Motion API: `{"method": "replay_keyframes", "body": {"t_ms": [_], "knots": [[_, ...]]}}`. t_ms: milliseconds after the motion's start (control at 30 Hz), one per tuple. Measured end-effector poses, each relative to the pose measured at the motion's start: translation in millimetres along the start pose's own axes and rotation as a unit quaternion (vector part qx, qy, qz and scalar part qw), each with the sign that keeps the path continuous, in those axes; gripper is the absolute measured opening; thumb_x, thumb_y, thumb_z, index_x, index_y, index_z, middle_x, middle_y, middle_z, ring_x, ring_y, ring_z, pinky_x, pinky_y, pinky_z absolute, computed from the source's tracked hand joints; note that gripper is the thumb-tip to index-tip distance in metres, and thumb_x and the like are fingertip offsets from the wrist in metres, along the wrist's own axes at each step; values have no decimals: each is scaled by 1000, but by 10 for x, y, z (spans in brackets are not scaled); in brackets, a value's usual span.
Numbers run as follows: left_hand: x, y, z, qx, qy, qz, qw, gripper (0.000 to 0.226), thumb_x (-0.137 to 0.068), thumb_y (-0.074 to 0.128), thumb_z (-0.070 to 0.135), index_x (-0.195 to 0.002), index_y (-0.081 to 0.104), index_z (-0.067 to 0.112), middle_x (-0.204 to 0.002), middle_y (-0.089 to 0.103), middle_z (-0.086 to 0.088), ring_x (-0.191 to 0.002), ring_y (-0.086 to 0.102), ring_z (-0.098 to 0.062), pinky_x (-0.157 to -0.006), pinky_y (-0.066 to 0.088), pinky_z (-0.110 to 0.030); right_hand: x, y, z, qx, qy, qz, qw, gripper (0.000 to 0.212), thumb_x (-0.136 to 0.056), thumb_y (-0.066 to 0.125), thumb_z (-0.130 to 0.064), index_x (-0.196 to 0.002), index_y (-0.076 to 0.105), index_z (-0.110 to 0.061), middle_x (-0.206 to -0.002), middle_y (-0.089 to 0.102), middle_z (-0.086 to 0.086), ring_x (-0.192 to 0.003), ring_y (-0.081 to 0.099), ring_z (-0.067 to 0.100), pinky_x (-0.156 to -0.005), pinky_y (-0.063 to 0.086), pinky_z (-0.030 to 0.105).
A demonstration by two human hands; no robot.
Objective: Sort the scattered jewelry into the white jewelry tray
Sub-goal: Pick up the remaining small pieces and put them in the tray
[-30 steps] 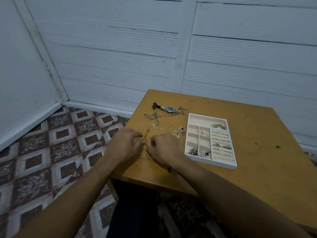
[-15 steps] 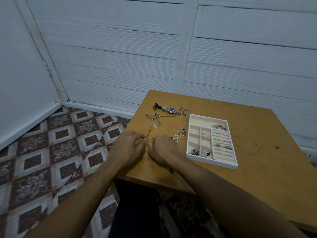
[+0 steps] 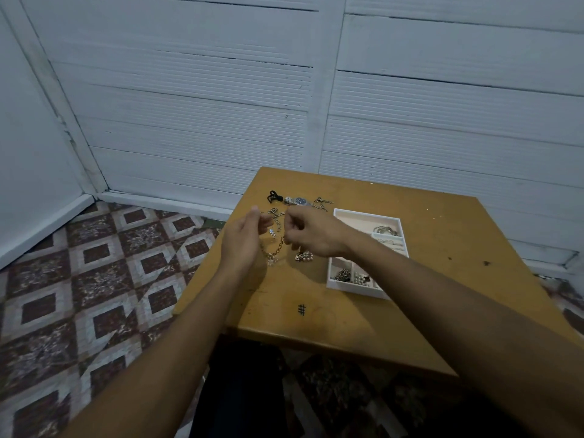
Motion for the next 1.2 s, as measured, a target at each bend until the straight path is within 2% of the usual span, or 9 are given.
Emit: {"method": "replay_keyframes", "body": {"t_ms": [67,133,267,400,633,767,900,1067,1200], "knots": [[-14,128,21,41,-22,-16,999,44,-103,34,44,-96,69,18,-102,73,-4,-99,67,-16,-87,52,-33,7,-98,-21,-30,-5,3,1000,8,-89,54,-3,-83,53,-9,-90,69,19,-72,66,21,-67,55,40],[-8,264,28,86,-42,-40,995,48,-103,32,46,-95,69,16,-97,74,-6,-94,70,-17,-89,53,-35,31,-208,-48,-40,-12,11,999,4,-89,55,-3,-88,56,-7,-86,68,14,-67,64,16,-64,54,33],[63,516,47,142,-73,-80,984,51,-103,32,44,-96,68,8,-91,74,-13,-90,71,-26,-85,55,-36,84,-440,-81,-54,-21,31,998,6,-89,59,-6,-86,59,-11,-77,66,9,-67,62,17,-66,54,33],[203,764,27,177,-105,-131,970,60,-103,31,46,-103,66,-3,-98,72,-21,-84,70,-30,-82,54,-39,142,-689,-90,-75,-21,56,995,2,-90,60,-5,-90,61,-3,-74,65,7,-60,60,11,-57,51,21],[409,1123,4,203,-157,-197,946,57,-102,32,48,-99,66,2,-87,74,-13,-69,69,-23,-71,55,-35,182,-1033,20,-67,-4,92,994,2,-89,61,-4,-87,59,-5,-76,67,7,-63,62,13,-63,54,28],[504,1333,-53,215,-204,-238,925,60,-101,30,52,-105,65,3,-96,73,-14,-76,69,-26,-75,54,-38,227,-1239,192,-68,14,124,990,4,-90,59,-5,-92,59,-1,-77,67,6,-65,63,13,-62,54,26],[568,1508,-121,248,-261,-264,895,64,-98,31,58,-114,62,4,-112,70,-16,-93,67,-30,-88,52,-44,241,-1387,365,-66,28,146,987,4,-91,58,-5,-87,57,-7,-81,67,8,-69,63,16,-66,55,29],[545,1595,-202,277,-298,-244,881,63,-98,37,54,-118,60,-1,-108,71,-17,-94,68,-30,-80,57,-40,272,-1482,490,-73,37,161,984,6,-92,57,-6,-86,57,-8,-89,69,15,-72,64,18,-70,56,32],[479,1605,-257,311,-313,-219,870,61,-99,39,50,-118,59,-4,-111,69,-22,-93,69,-29,-82,58,-37,308,-1457,468,-67,30,159,985,4,-91,59,-6,-93,59,-3,-86,69,12,-71,65,15,-70,56,30]]}}
Point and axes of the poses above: each hand's wrist, its own x-axis away from the middle knuckle, its own y-axis out of the palm, z = x × y, the point moved 10 cm from there along -x, towards the middle knuckle
